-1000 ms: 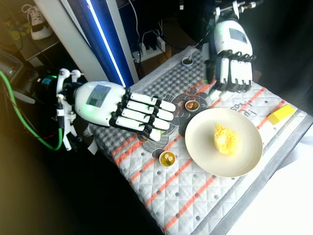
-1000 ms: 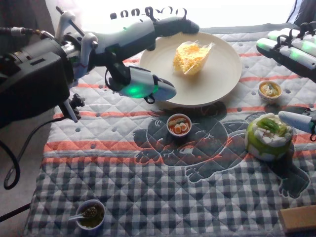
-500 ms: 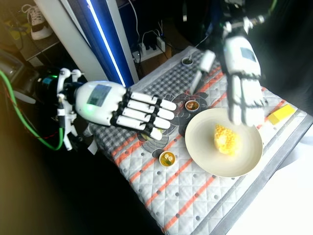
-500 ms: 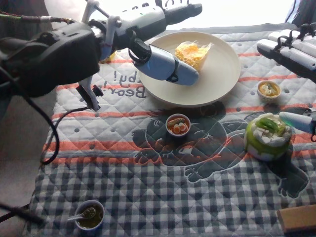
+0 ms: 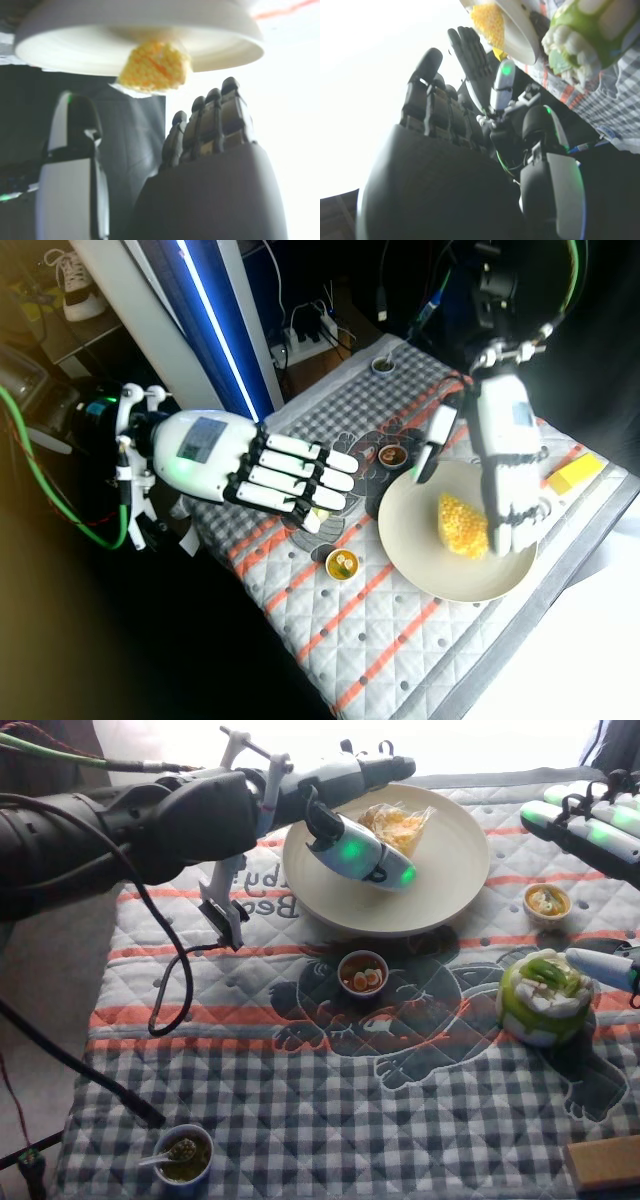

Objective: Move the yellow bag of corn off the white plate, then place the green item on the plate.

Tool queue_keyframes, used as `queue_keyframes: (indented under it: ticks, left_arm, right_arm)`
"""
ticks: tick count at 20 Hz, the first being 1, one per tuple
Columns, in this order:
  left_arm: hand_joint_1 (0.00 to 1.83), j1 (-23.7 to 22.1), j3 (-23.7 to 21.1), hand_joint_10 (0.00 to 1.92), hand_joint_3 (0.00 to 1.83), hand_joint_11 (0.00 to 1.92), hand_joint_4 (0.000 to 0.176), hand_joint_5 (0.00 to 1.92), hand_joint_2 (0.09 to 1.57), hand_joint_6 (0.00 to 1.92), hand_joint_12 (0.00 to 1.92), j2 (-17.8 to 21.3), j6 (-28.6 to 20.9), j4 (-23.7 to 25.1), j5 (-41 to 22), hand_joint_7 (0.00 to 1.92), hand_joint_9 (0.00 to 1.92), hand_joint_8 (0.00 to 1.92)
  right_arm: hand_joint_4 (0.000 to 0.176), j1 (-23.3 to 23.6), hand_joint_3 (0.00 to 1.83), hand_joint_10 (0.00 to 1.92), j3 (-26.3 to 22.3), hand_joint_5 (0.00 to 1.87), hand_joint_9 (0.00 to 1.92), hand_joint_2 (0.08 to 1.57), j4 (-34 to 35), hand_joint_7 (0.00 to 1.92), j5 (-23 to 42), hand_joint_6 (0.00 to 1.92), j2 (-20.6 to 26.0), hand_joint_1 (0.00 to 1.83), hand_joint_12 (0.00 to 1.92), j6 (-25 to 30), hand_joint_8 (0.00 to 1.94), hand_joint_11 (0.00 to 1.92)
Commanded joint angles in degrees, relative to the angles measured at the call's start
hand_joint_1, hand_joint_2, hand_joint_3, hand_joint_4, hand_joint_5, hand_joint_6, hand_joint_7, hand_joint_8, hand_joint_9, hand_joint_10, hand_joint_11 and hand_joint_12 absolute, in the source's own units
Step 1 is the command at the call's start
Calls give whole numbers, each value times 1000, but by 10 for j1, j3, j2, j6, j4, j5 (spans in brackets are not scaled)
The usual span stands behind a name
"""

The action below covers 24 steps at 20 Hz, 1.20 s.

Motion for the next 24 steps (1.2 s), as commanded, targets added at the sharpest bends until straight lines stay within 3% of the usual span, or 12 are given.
queue_keyframes:
  ticks: [1, 4, 5, 6, 7, 8, 9, 10, 18, 20, 21, 24]
  left_arm:
    - [883, -4, 9, 0, 31, 0, 82, 5, 1095, 0, 0, -3, -1, -9, -49, 0, 0, 0]
    - [966, 4, 25, 4, 4, 0, 56, 106, 1094, 18, 165, -14, -1, -26, -38, 8, 16, 7]
    - [1018, 8, 30, 62, 6, 0, 37, 228, 1077, 11, 899, -16, -1, -33, -36, 130, 131, 9]
    - [1218, 11, 32, 429, 0, 0, 5, 497, 1075, 50, 1613, -18, -1, -39, -34, 387, 309, 25]
    - [1291, 13, 32, 849, 0, 57, 0, 622, 1071, 104, 1722, -18, -1, -40, -33, 534, 325, 79]
    - [1312, 15, 32, 1395, 0, 206, 0, 543, 1145, 481, 1881, -18, -1, -43, -32, 401, 271, 664]
    - [1317, 16, 32, 1589, 0, 262, 0, 438, 1153, 777, 1913, -18, -1, -45, -32, 290, 231, 995]
    - [1191, 16, 32, 1739, 5, 517, 0, 636, 1241, 1179, 1919, -17, -1, -46, -32, 625, 459, 1473]
    - [1411, 18, -24, 1856, 15, 475, 0, 453, 1337, 1431, 1921, 22, 0, -32, -72, 434, 518, 1759]
    - [1439, 16, -77, 1830, 10, 433, 0, 410, 1328, 1414, 1921, 62, -3, -6, -107, 448, 532, 1731]
    - [1121, 16, -103, 1841, 2, 397, 0, 634, 1334, 1474, 1921, 82, -4, 12, -125, 525, 310, 1731]
    - [1300, 25, -188, 1876, 14, 492, 0, 633, 1326, 1358, 1921, 150, -51, 87, -186, 496, 548, 1766]
  right_arm:
    - [0, 4, 1, 4, 4, 0, 50, 1313, -2, 0, 71, 0, 1, 537, 936, 1, 0, 0]
    - [0, 4, 0, 7, 4, 0, 58, 1307, -2, 12, 71, 0, 1, 556, 942, 1, 4, 0]
    - [0, 4, 0, 4, 4, 0, 41, 1304, -2, 4, 71, 0, 1, 550, 890, 1, 1, 0]
    - [0, 4, 0, 3, 4, 0, 38, 1304, -2, 0, 71, 0, 1, 533, 930, 1, 0, 0]
    - [0, 4, 1, 1, 4, 0, 20, 1304, -2, 0, 71, 0, 1, 502, 937, 1, 0, 0]
    - [0, 3, 1, 8, 4, 0, 35, 1309, -2, 0, 71, 0, 1, 487, 912, 2, 0, 0]
    - [0, 3, 1, 9, 4, 0, 39, 1310, -2, 0, 71, 0, 1, 484, 907, 2, 0, 0]
    - [0, 3, 0, 9, 4, 0, 43, 1310, -2, 0, 71, 0, 1, 489, 880, 2, 0, 0]
    - [0, 3, 1, 9, 4, 0, 41, 1302, -2, 0, 71, 0, 1, 476, 805, 3, 0, 0]
    - [0, 3, 0, 9, 3, 0, 40, 1300, -2, 0, 71, 0, 1, 493, 785, 5, 0, 0]
    - [0, 3, 0, 10, 3, 0, 45, 1298, -2, 0, 71, 0, 1, 514, 898, 5, 0, 0]
    - [0, 2, 0, 14, 2, 0, 66, 1301, 0, 15, 71, 0, 1, 555, 919, 7, 1, 0]
